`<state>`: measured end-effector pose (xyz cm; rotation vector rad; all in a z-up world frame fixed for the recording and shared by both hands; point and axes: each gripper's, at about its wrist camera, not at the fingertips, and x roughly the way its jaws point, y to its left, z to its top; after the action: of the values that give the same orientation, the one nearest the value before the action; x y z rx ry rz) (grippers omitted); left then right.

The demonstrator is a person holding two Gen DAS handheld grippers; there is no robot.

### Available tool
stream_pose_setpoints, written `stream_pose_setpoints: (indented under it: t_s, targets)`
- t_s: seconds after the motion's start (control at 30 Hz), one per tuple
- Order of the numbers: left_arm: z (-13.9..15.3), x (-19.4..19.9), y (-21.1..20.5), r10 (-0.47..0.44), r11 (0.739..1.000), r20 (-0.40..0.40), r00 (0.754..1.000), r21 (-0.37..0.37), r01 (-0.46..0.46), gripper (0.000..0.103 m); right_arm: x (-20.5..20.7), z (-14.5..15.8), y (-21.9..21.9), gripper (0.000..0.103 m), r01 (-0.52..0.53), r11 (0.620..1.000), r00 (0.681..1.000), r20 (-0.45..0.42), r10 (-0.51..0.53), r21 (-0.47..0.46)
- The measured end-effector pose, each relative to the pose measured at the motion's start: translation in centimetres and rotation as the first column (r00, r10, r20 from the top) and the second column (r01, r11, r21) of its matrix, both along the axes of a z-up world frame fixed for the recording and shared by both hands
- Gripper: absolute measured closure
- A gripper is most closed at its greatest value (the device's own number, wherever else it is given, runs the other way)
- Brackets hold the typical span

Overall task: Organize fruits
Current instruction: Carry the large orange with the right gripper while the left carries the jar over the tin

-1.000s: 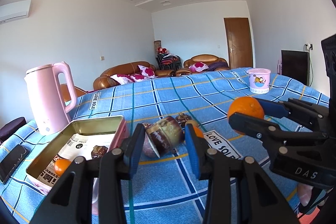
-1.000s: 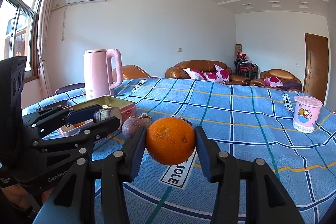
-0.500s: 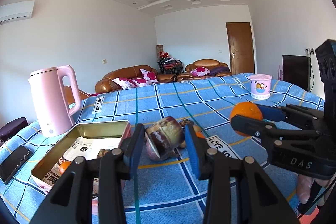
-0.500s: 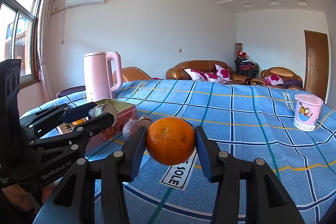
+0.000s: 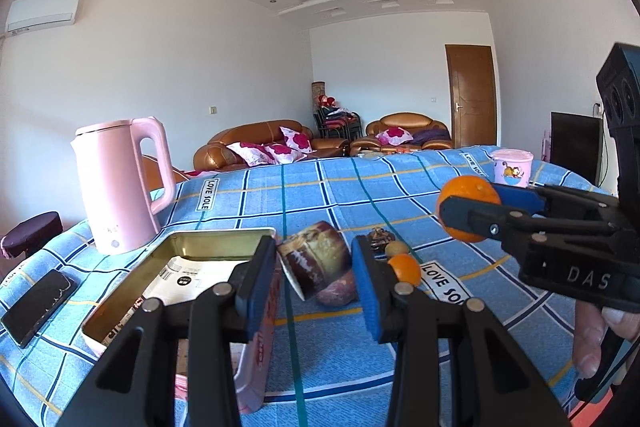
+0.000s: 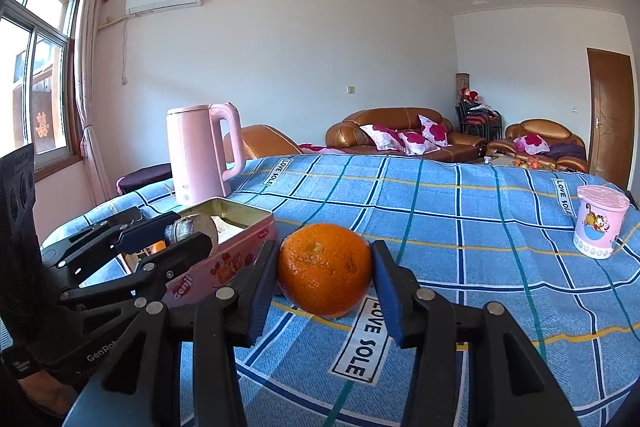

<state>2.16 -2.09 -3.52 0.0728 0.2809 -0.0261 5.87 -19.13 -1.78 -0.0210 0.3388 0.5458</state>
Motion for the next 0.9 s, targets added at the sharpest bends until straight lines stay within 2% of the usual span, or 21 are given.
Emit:
stream_pose_setpoints:
  t_s: [0.4, 0.63, 0.9]
  targets:
    - [1.0, 1.2, 5.4, 0.12, 0.992, -0.033, 0.992, -0.032, -0.121, 0.062, 2.1, 2.1, 5.8, 0.055, -0.102, 0.994, 0.995, -0.024, 0.101, -0.044]
    - [1.0, 2.6, 8.6, 0.163, 0.984, -0.08, 0.983, -0.053, -0.167, 0.062, 3.6, 2.6, 8.8, 0.055, -0.142, 0.989, 0.988, -0.062, 0.139, -0.049]
    - [0.9, 3.7, 10.1, 0.187, 0.98, -0.13, 0.974, -0.039, -0.194, 0.062, 4.9, 2.8, 11.7, 0.055, -0.178, 0.981, 0.981, -0.086, 0.172, -0.072]
